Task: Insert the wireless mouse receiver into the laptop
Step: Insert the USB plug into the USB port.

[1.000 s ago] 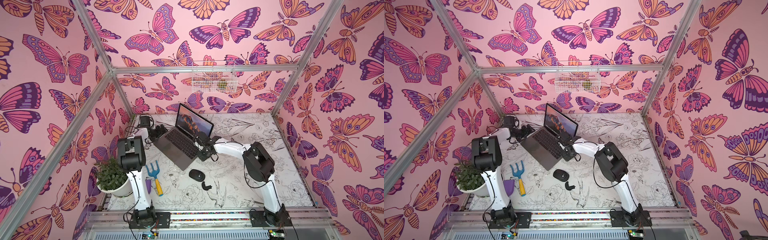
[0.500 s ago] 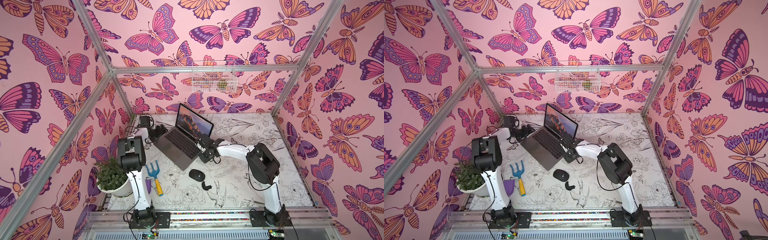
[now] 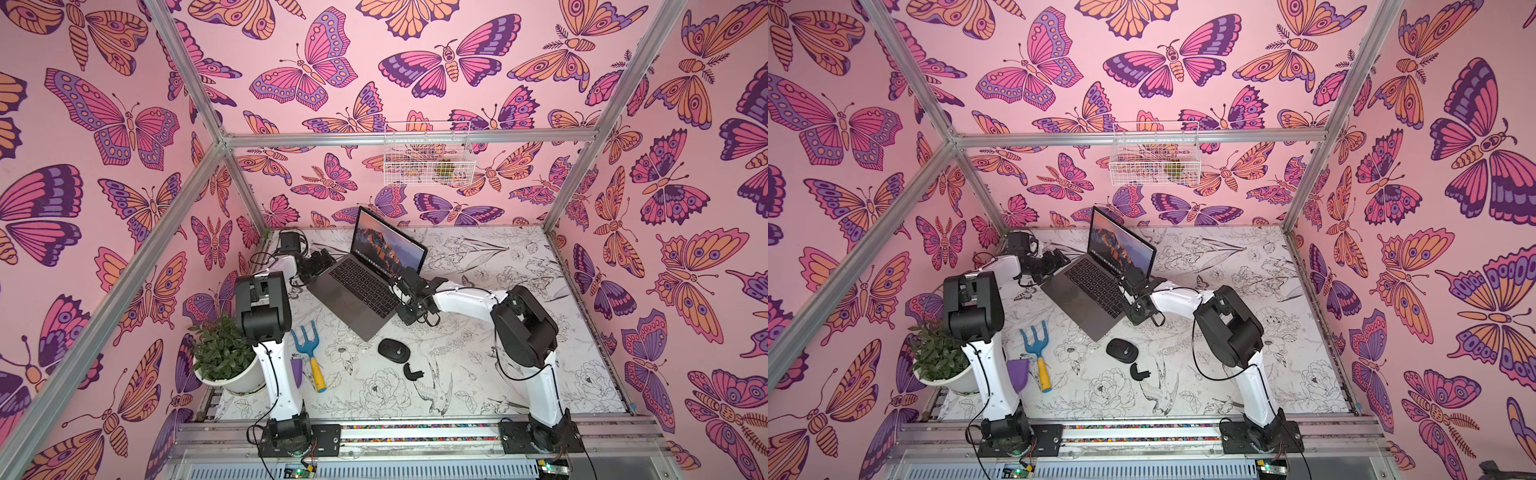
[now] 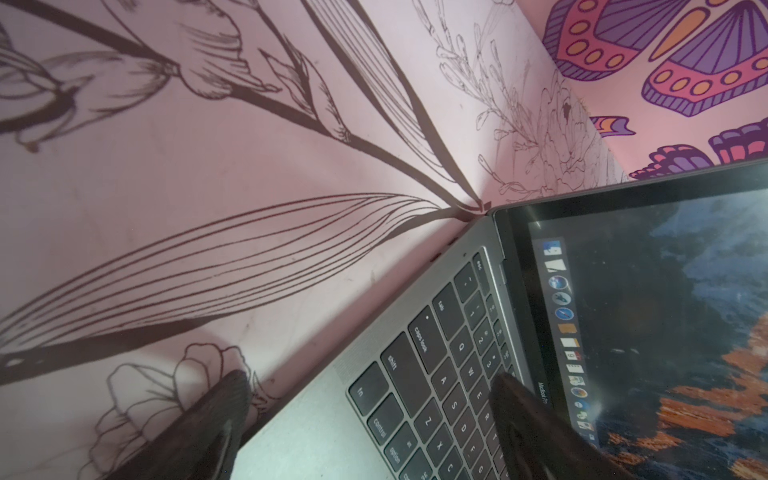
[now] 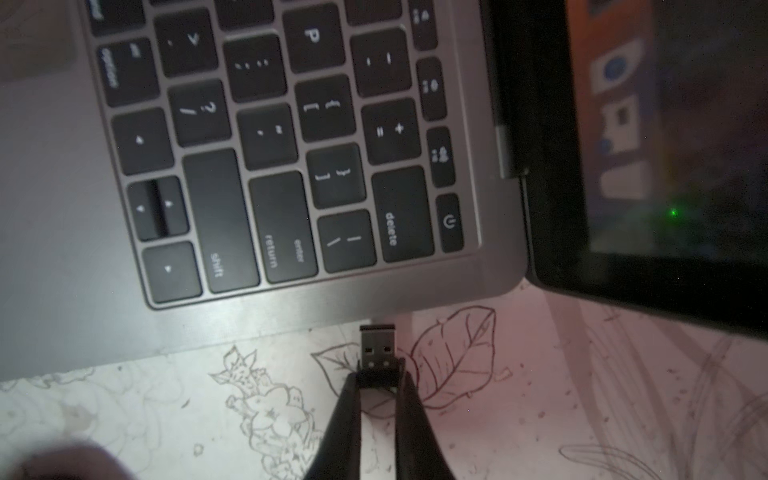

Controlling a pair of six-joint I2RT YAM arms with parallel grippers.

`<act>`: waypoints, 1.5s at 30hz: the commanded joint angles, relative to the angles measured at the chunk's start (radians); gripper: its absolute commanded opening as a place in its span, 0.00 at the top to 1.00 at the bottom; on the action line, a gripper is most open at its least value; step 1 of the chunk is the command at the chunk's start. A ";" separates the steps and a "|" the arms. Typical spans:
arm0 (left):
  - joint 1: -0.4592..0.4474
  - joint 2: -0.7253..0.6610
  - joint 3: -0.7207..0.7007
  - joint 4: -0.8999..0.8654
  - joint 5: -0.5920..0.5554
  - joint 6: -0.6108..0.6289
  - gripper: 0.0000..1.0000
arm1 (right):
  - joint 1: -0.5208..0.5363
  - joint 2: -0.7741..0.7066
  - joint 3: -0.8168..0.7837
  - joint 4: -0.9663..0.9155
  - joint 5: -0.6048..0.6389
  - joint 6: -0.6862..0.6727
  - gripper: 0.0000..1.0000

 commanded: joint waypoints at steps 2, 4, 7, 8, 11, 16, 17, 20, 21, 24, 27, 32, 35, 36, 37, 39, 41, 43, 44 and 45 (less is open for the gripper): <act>-0.012 0.078 -0.028 -0.134 -0.006 -0.001 0.07 | 0.005 0.052 0.036 -0.061 0.010 -0.016 0.96; -0.012 0.079 -0.028 -0.133 -0.005 0.001 0.07 | 0.005 0.060 0.047 -0.075 0.016 -0.017 0.96; -0.012 0.079 -0.028 -0.133 -0.003 0.000 0.07 | 0.006 0.067 0.058 -0.082 0.027 -0.010 0.96; -0.012 0.079 -0.026 -0.132 -0.003 0.001 0.07 | 0.005 0.067 0.061 -0.082 0.028 -0.006 0.96; -0.012 0.080 -0.027 -0.133 -0.003 0.001 0.07 | 0.005 0.075 0.069 -0.080 0.026 0.006 0.96; -0.012 0.080 -0.027 -0.133 -0.001 0.001 0.07 | 0.005 0.063 0.039 -0.005 -0.014 0.033 0.96; -0.012 0.081 -0.027 -0.133 0.000 0.001 0.07 | 0.006 0.060 0.025 0.018 -0.026 0.033 0.96; -0.012 0.081 -0.027 -0.133 0.003 0.002 0.07 | 0.007 0.047 -0.007 0.079 -0.054 -0.008 0.96; -0.013 0.082 -0.027 -0.132 0.004 0.003 0.07 | 0.008 0.047 -0.007 0.089 -0.057 -0.030 0.96; -0.013 0.084 -0.025 -0.132 0.008 0.004 0.08 | 0.011 0.055 0.013 0.079 -0.068 -0.099 0.96; -0.013 0.084 -0.025 -0.133 0.008 0.006 0.08 | 0.016 0.069 0.042 0.067 -0.077 -0.162 0.96; -0.013 0.085 -0.021 -0.138 0.008 0.010 0.08 | 0.018 0.126 0.132 0.021 0.008 -0.128 0.97; -0.015 0.085 -0.021 -0.141 0.009 0.012 0.07 | 0.017 0.151 0.166 0.009 0.055 -0.048 0.97; -0.015 0.085 -0.020 -0.142 0.009 0.012 0.07 | 0.017 0.151 0.160 0.024 0.060 -0.016 0.97; -0.015 0.086 -0.020 -0.142 0.007 0.012 0.07 | 0.018 0.147 0.149 0.042 0.066 0.014 0.97; -0.015 0.085 -0.020 -0.143 0.007 0.012 0.07 | 0.017 0.135 0.116 0.096 0.059 0.052 0.96; -0.015 0.086 -0.019 -0.142 0.008 0.012 0.07 | 0.019 0.113 0.071 0.161 0.049 0.055 0.95; -0.014 0.088 -0.018 -0.143 0.010 0.013 0.07 | 0.020 0.091 0.022 0.244 0.019 0.009 0.94; -0.015 0.088 -0.015 -0.145 0.011 0.015 0.07 | 0.021 0.090 0.017 0.251 0.007 -0.030 0.94; -0.015 0.089 -0.013 -0.148 0.011 0.015 0.07 | 0.023 0.092 0.029 0.231 -0.002 -0.060 0.94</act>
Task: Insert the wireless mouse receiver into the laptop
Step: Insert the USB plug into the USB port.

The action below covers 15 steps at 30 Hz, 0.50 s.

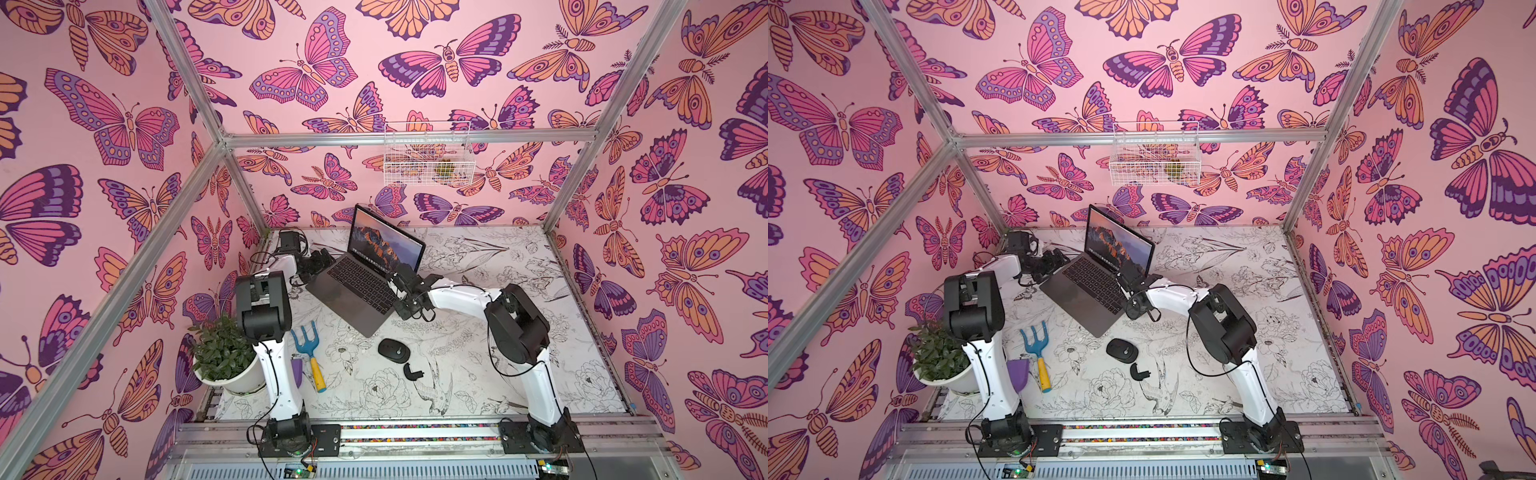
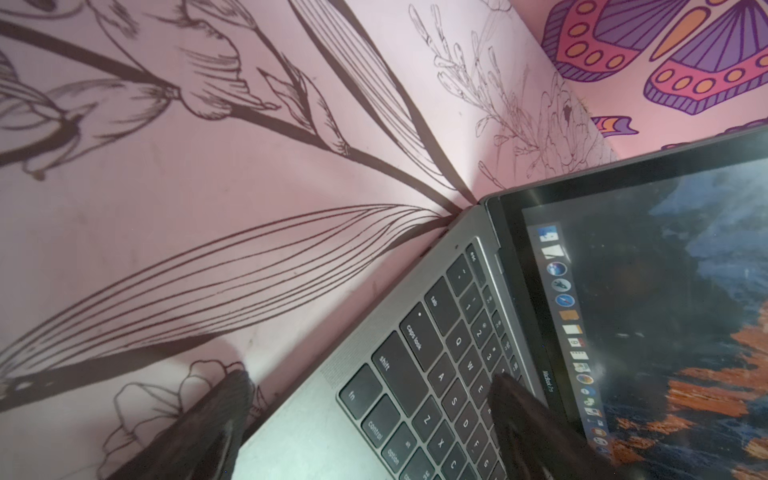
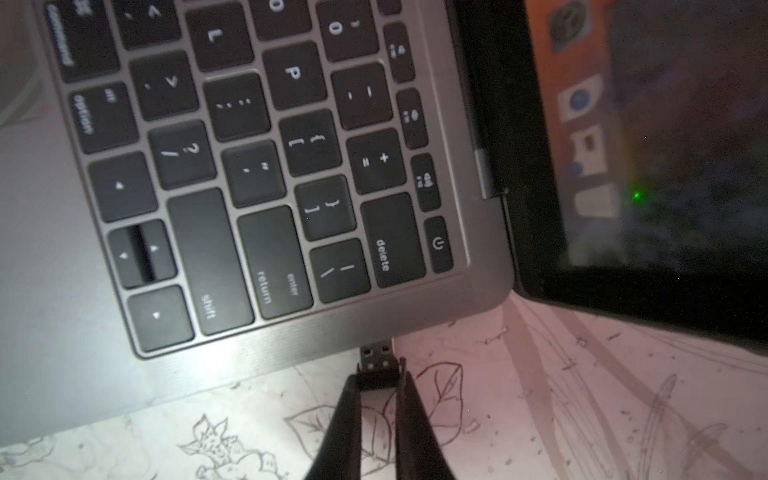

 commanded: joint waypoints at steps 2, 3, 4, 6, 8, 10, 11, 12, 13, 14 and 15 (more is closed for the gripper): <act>-0.015 0.078 -0.028 -0.147 0.017 -0.007 0.07 | 0.021 0.056 -0.008 0.180 -0.086 -0.099 0.94; -0.015 0.081 -0.025 -0.151 0.018 -0.006 0.07 | 0.022 0.055 -0.011 0.176 -0.120 -0.129 0.94; -0.015 0.082 -0.022 -0.153 0.019 -0.004 0.07 | 0.021 0.049 -0.012 0.174 -0.149 -0.152 0.94; -0.015 0.085 -0.015 -0.161 0.026 0.005 0.05 | 0.022 0.066 0.024 0.122 -0.159 -0.161 0.94; -0.016 0.089 -0.008 -0.168 0.036 0.014 0.03 | 0.017 0.092 0.069 0.067 -0.101 -0.104 0.95; -0.017 0.089 -0.003 -0.176 0.039 0.023 0.01 | 0.002 0.104 0.079 0.053 -0.164 -0.070 0.95; -0.017 0.090 -0.002 -0.181 0.040 0.026 0.01 | -0.003 0.109 0.080 0.050 -0.213 -0.062 0.94; -0.017 0.091 0.001 -0.184 0.043 0.030 0.01 | -0.003 0.119 0.091 0.028 -0.209 -0.073 0.94; -0.017 0.094 0.004 -0.189 0.043 0.034 0.01 | 0.008 0.136 0.129 -0.031 -0.136 -0.084 0.94; -0.017 0.095 0.006 -0.194 0.045 0.037 0.01 | 0.024 0.152 0.162 -0.087 -0.054 -0.101 0.94; -0.017 0.095 0.008 -0.195 0.045 0.039 0.01 | 0.033 0.159 0.178 -0.111 0.002 -0.117 0.94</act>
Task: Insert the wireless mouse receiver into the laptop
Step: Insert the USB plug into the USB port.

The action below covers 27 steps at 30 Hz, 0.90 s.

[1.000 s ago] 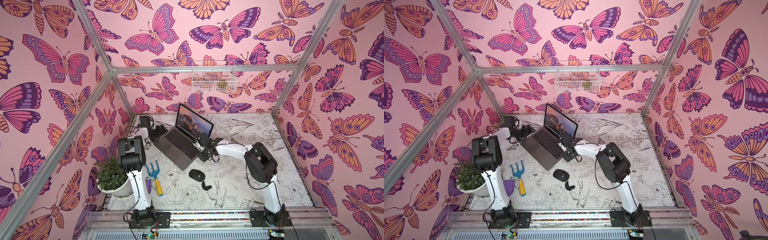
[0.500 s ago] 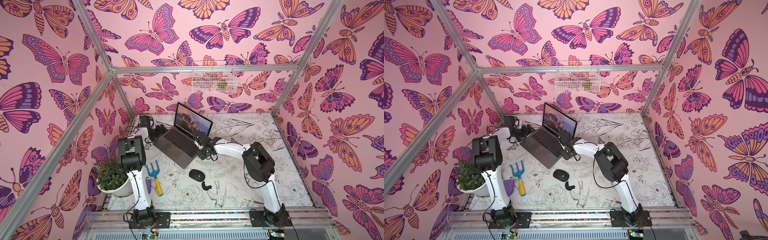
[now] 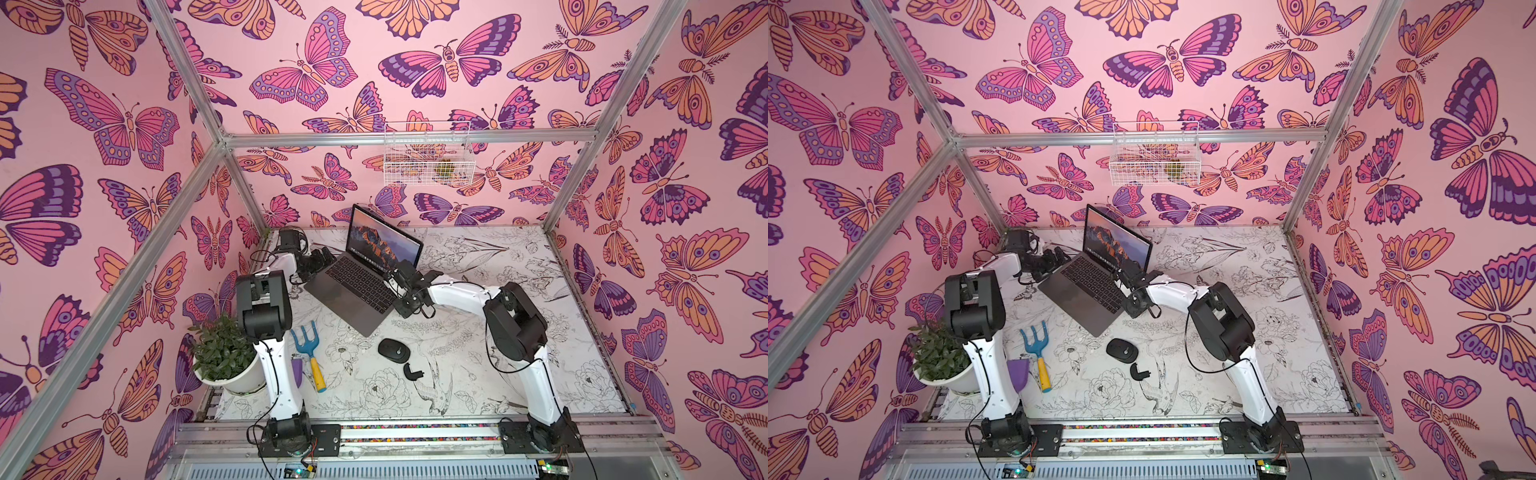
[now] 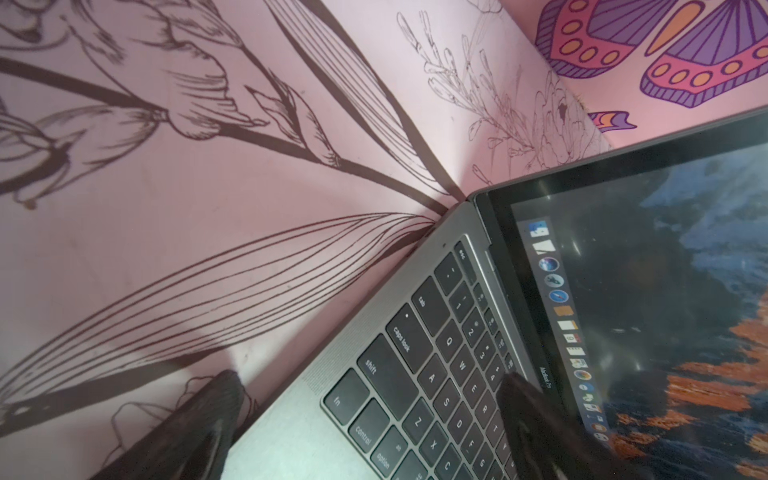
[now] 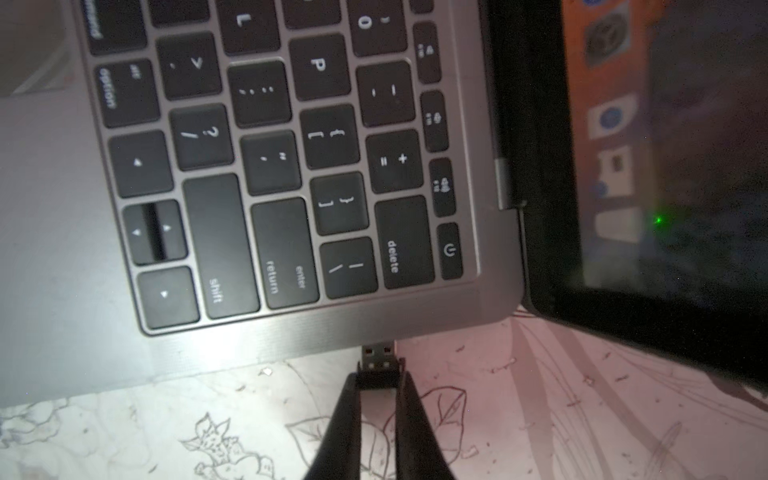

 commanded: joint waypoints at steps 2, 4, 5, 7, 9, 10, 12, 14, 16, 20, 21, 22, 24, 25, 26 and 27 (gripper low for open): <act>-0.019 0.079 -0.022 -0.177 0.037 0.009 0.01 | 0.043 0.090 0.045 0.008 0.024 -0.007 0.94; -0.021 0.083 -0.014 -0.186 0.039 0.017 0.01 | 0.016 0.069 0.010 0.062 -0.084 0.067 0.94; -0.022 0.083 -0.010 -0.193 0.039 0.023 0.01 | 0.011 0.056 -0.017 0.106 -0.058 0.108 0.94; -0.025 0.086 -0.007 -0.197 0.039 0.028 0.01 | 0.014 0.041 -0.048 0.157 -0.013 0.133 0.94; -0.027 0.084 -0.003 -0.201 0.036 0.031 0.00 | 0.013 0.035 -0.063 0.183 -0.077 0.106 0.90; -0.027 0.084 -0.001 -0.203 0.031 0.032 0.00 | 0.014 0.026 -0.078 0.203 -0.098 0.099 0.88; -0.030 0.076 -0.004 -0.202 0.015 0.033 0.00 | 0.013 0.009 -0.102 0.218 -0.067 0.100 0.82; -0.028 0.062 -0.010 -0.203 -0.009 0.035 0.00 | 0.010 -0.017 -0.124 0.211 0.007 0.104 0.75; -0.027 0.052 -0.013 -0.203 -0.028 0.038 0.00 | 0.005 -0.066 -0.178 0.243 0.039 0.109 0.71; -0.015 0.050 -0.014 -0.203 -0.040 0.027 0.00 | -0.018 -0.150 -0.256 0.245 0.043 0.134 0.65; -0.013 0.052 -0.014 -0.203 -0.041 0.024 0.00 | -0.023 -0.169 -0.267 0.237 0.036 0.148 0.64; -0.011 0.052 -0.014 -0.203 -0.041 0.022 0.00 | -0.030 -0.187 -0.283 0.233 0.019 0.168 0.61; -0.008 0.052 -0.012 -0.201 -0.045 0.019 0.00 | -0.042 -0.223 -0.316 0.241 -0.035 0.228 0.54; -0.007 0.052 -0.012 -0.202 -0.048 0.019 0.00 | -0.050 -0.240 -0.336 0.253 -0.069 0.272 0.45; -0.006 0.052 -0.010 -0.201 -0.049 0.019 0.00 | -0.054 -0.253 -0.356 0.271 -0.103 0.313 0.38; -0.005 0.051 -0.011 -0.201 -0.049 0.019 0.00 | -0.061 -0.266 -0.377 0.295 -0.138 0.361 0.29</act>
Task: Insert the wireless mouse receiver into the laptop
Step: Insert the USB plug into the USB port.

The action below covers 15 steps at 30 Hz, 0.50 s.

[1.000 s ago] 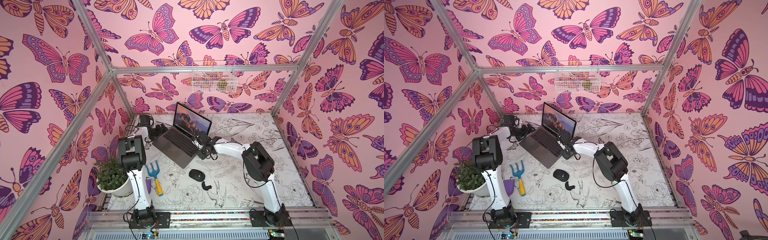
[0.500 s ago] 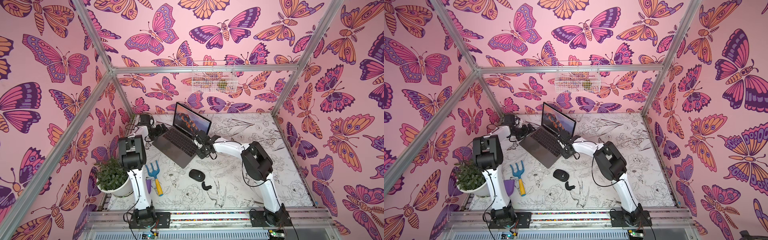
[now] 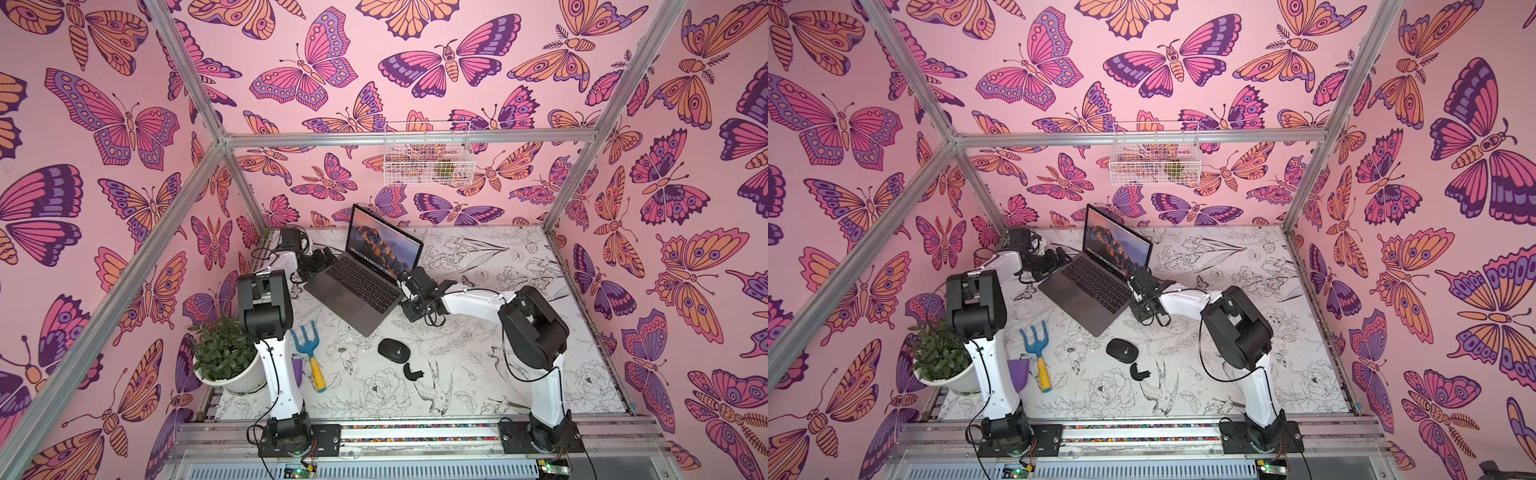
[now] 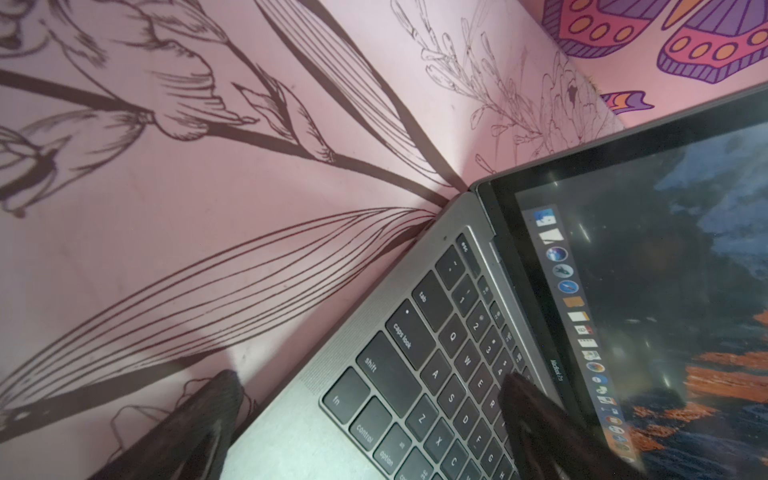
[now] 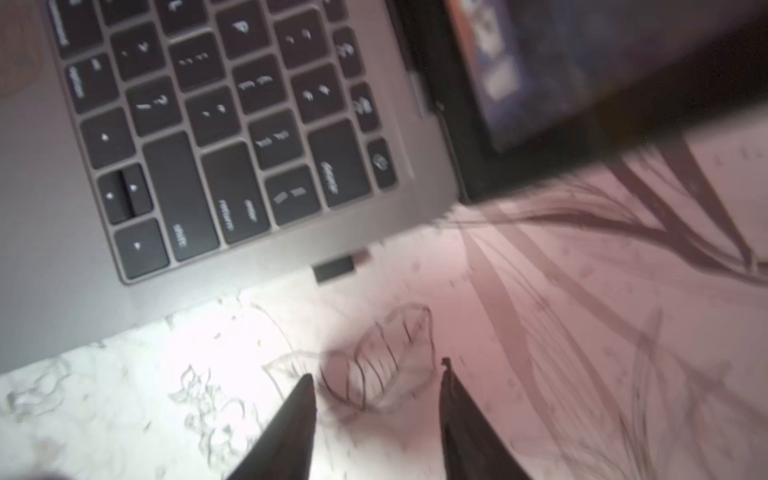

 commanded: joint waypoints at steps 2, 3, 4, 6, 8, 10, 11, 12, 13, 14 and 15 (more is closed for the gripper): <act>0.003 0.044 -0.041 -0.157 -0.027 -0.023 0.00 | -0.022 -0.068 -0.066 0.087 -0.135 0.248 0.18; 0.003 0.044 -0.039 -0.159 -0.026 -0.023 0.00 | -0.024 -0.070 -0.077 0.103 -0.150 0.305 0.10; 0.004 0.045 -0.039 -0.159 -0.025 -0.024 0.00 | -0.024 -0.067 -0.085 0.119 -0.165 0.372 0.00; 0.006 0.045 -0.039 -0.158 -0.024 -0.027 0.00 | -0.023 -0.057 -0.088 0.159 -0.210 0.462 0.01; 0.006 0.046 -0.040 -0.158 -0.025 -0.027 0.00 | -0.023 -0.043 -0.088 0.204 -0.229 0.547 0.01; 0.007 0.042 -0.038 -0.155 -0.004 -0.033 0.00 | -0.020 -0.027 -0.088 0.258 -0.238 0.621 0.01; 0.010 0.038 -0.038 -0.148 0.019 -0.037 0.00 | -0.018 -0.020 -0.084 0.281 -0.244 0.638 0.01; 0.010 0.035 -0.037 -0.139 0.034 -0.042 0.00 | -0.016 -0.007 -0.076 0.298 -0.242 0.647 0.01; 0.011 0.034 -0.031 -0.138 0.031 -0.044 0.00 | -0.013 0.007 -0.062 0.303 -0.239 0.648 0.01; 0.010 0.034 -0.025 -0.139 0.019 -0.045 0.00 | -0.010 0.023 -0.045 0.295 -0.241 0.649 0.01; 0.010 0.036 -0.018 -0.138 -0.011 -0.049 0.00 | -0.008 0.043 -0.023 0.284 -0.249 0.655 0.01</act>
